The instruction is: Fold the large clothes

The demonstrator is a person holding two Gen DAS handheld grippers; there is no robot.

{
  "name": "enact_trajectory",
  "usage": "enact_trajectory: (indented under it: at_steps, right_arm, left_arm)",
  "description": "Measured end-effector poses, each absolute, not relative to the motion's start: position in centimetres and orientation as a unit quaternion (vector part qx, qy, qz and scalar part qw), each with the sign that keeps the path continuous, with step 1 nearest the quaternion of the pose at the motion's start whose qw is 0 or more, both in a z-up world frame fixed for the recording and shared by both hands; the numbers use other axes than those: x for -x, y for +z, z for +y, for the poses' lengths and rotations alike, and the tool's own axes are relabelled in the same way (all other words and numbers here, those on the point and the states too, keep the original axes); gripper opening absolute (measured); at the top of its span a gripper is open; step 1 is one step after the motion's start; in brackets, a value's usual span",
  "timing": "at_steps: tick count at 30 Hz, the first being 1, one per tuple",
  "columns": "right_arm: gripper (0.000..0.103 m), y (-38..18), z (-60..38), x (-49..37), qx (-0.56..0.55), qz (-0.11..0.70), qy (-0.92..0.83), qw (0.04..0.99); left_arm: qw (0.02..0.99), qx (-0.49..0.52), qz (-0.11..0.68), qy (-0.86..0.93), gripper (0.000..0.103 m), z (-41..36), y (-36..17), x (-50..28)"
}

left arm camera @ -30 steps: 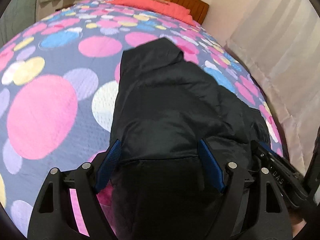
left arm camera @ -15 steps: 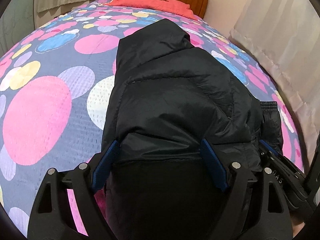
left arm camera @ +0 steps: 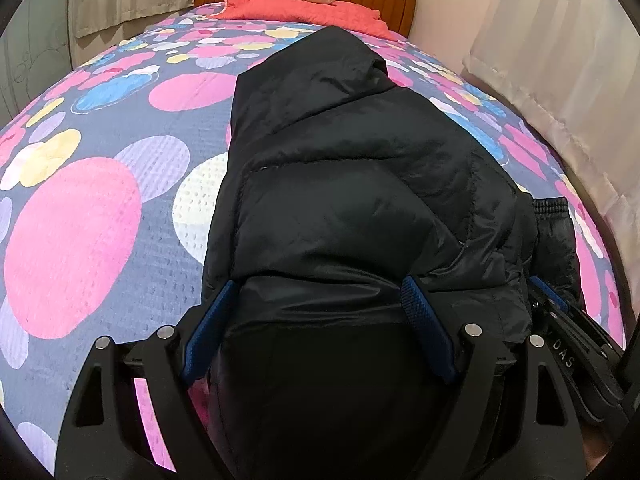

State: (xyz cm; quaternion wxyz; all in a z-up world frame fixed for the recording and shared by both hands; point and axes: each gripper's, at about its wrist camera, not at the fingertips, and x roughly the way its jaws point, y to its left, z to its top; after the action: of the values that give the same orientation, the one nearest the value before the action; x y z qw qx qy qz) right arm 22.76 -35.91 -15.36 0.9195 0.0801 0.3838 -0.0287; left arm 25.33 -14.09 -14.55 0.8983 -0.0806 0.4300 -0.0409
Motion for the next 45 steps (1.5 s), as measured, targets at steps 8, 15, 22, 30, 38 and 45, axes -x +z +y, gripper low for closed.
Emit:
enact_trajectory:
  at_steps: [8,15,22,30,38,45]
  right_arm:
    - [0.022,-14.4,-35.5,-22.3,-0.065,0.379,-0.036,0.922]
    - [0.026,-12.8,-35.9,-21.4,-0.077,0.377,-0.032,0.922]
    - [0.031,-11.1,-36.4,-20.4,-0.09,0.368,-0.032,0.925]
    - [0.032,-8.5,-37.4,-18.9,-0.108,0.349,-0.028,0.931]
    - [0.052,-7.1,-40.1,-18.3,-0.15,0.333,-0.025,0.93]
    - [0.071,-9.3,-44.9,-19.2,-0.274,0.343,0.009,0.898]
  left_arm:
    - [0.895,0.103,0.43,-0.05,0.083,-13.4,-13.7,-25.1]
    - [0.881,0.152,0.443,-0.061,0.083,-11.5,-12.8,-24.6]
    - [0.867,0.204,0.453,-0.05,0.083,-9.5,-12.4,-23.8]
    - [0.864,0.254,0.434,-0.03,0.083,-7.0,-10.9,-22.4]
    - [0.851,0.318,0.417,-0.01,0.083,-3.3,-10.2,-21.5]
    - [0.794,0.435,0.424,-0.037,0.087,-0.1,-13.9,-21.5]
